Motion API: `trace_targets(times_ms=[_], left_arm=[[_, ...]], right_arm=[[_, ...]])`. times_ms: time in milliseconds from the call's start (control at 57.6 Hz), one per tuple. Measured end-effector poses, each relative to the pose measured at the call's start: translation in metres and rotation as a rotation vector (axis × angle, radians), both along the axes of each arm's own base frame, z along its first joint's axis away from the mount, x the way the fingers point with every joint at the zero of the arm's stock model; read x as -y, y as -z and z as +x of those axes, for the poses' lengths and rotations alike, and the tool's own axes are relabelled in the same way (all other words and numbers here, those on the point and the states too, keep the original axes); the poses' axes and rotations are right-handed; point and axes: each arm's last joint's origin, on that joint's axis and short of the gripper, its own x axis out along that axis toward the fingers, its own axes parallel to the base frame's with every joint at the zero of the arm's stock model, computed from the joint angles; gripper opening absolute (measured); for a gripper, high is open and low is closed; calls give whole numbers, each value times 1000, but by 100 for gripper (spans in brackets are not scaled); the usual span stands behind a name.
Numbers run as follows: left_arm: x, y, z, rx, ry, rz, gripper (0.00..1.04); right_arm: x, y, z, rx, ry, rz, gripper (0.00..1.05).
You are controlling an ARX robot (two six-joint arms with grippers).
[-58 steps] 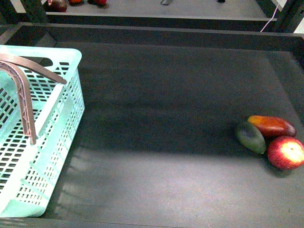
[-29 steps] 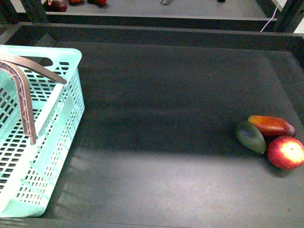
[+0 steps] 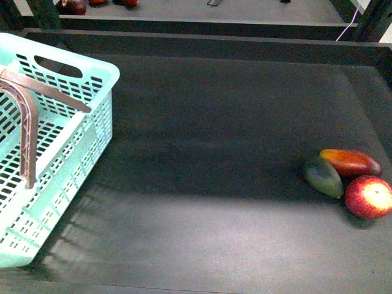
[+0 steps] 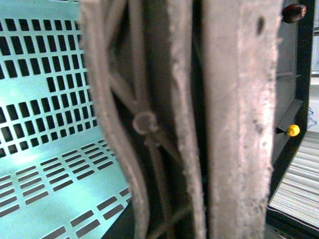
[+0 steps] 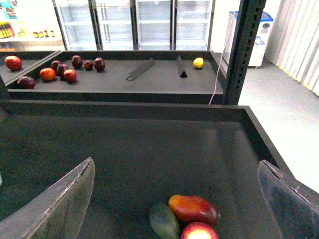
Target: Pick apple with right arm and hold basket with left
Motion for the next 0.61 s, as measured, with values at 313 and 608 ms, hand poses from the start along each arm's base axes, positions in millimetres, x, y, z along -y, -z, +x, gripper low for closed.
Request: trace_targets(times_ms=[313,608], left_arm=[[41,-62,-8,141,128,-5,16],[139,-106,-23,230,409,-16,16]], right_arm=[[0,0,0,0,0,0,96],[0,0,0,0,0,0,96]])
